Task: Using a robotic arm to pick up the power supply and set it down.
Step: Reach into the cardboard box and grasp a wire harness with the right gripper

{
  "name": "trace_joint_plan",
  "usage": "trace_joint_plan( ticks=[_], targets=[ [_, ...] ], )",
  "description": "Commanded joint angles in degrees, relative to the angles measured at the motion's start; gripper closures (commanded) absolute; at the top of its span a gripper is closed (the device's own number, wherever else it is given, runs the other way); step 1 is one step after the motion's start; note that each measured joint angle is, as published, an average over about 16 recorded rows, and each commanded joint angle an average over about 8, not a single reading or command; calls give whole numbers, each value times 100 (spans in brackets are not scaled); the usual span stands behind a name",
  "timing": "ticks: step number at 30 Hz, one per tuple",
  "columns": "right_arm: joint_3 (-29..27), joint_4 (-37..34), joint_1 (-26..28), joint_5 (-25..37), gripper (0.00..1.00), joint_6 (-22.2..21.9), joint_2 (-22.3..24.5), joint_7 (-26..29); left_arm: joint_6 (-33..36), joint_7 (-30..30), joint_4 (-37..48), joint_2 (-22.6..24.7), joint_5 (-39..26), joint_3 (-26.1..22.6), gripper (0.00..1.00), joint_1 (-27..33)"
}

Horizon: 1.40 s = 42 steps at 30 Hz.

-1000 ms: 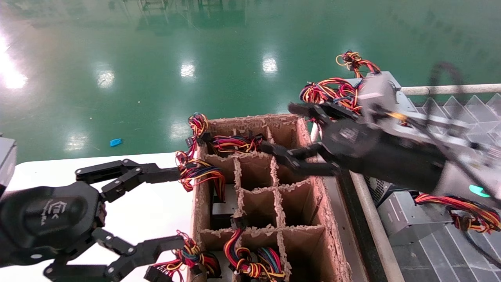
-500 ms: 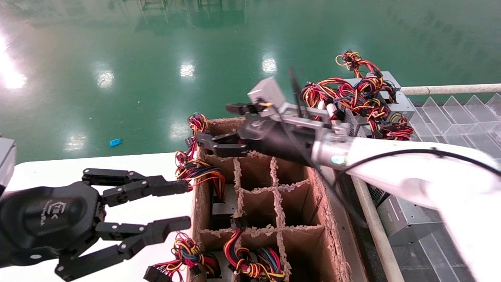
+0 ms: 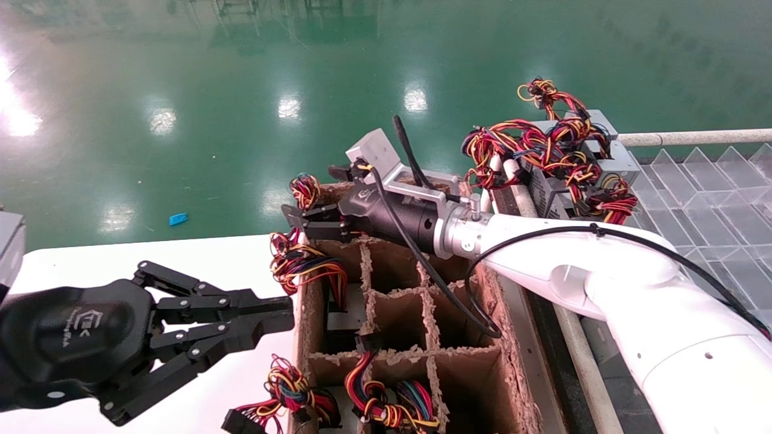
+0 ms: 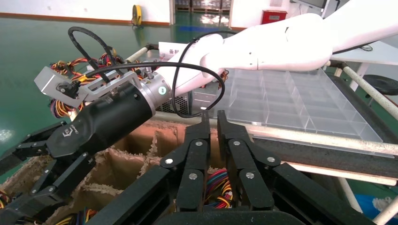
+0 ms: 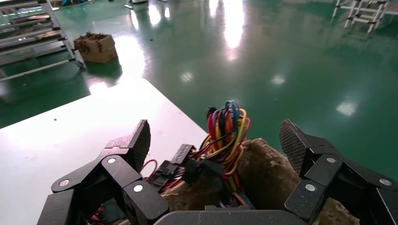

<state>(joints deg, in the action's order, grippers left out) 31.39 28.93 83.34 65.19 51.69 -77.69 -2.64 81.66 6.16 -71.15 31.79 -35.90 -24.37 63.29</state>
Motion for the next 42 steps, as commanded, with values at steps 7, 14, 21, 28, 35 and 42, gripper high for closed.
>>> trace_joint_plan(
  ticks=[7,14,21,28,35,42],
  targets=[
    [366,-73,-31,-437,100,-309,-52,-153,0,0,0,0,0,0,100,0],
    [802,-22,-30,-853,100,-501,-48,-195,0,0,0,0,0,0,100,0],
    [1148,-58,6,-1186,100,-679,-39,-311,0,0,0,0,0,0,100,0],
    [1429,-111,22,-1553,100,-818,-42,-408,0,0,0,0,0,0,100,0],
    [1701,-206,80,-1877,100,-869,-39,-501,0,0,0,0,0,0,100,0],
    [1943,-280,164,-2116,100,-831,-24,-647,0,0,0,0,0,0,100,0]
  ],
)
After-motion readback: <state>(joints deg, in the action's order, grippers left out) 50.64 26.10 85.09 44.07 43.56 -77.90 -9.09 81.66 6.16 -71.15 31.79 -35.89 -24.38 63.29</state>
